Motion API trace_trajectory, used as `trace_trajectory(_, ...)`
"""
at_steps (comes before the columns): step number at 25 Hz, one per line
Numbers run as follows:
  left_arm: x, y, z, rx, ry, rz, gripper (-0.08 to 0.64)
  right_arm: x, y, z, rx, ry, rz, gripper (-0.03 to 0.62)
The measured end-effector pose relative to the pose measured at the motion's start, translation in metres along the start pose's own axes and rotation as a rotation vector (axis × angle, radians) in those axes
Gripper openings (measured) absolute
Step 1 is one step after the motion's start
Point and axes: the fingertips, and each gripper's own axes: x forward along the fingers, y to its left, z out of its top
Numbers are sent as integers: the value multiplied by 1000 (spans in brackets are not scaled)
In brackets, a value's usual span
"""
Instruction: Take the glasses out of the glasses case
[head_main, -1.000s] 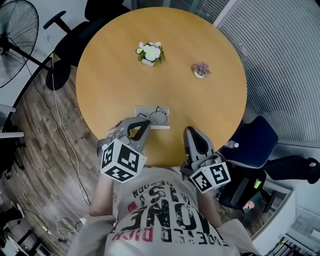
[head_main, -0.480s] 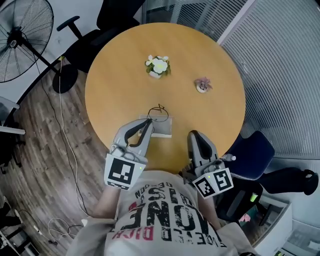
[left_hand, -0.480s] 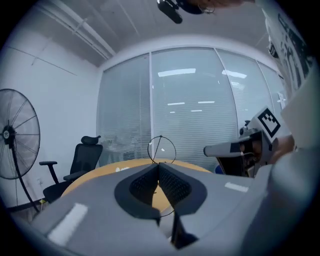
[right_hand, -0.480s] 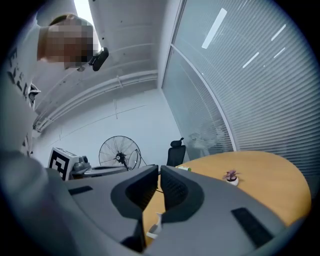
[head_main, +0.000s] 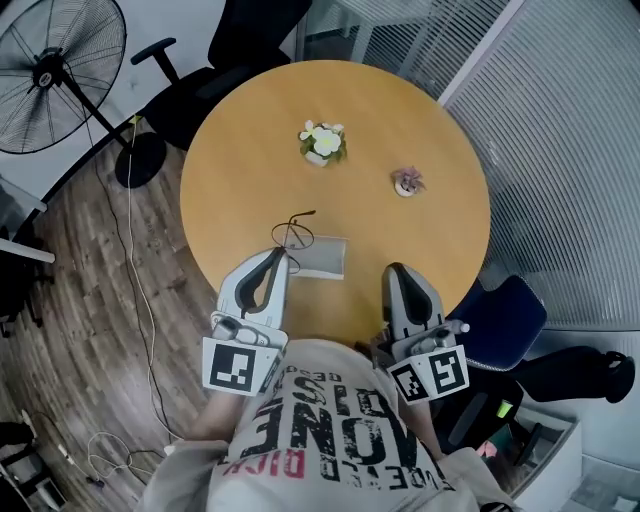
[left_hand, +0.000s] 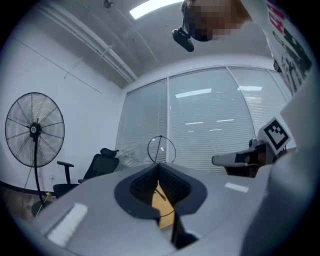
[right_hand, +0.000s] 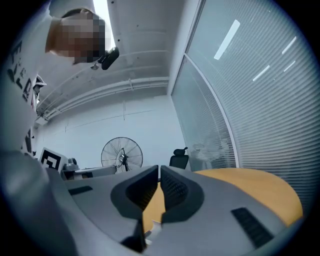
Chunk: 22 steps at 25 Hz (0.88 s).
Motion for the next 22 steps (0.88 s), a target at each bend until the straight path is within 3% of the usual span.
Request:
trace_trajectory(7,-19,14,4,37,-11,57,18,-9,7,-8,-2,16,-6,25)
trace_trajectory(22,-21,21,1,27,6,48,18,-9,8,-10,-18,24,-26,25)
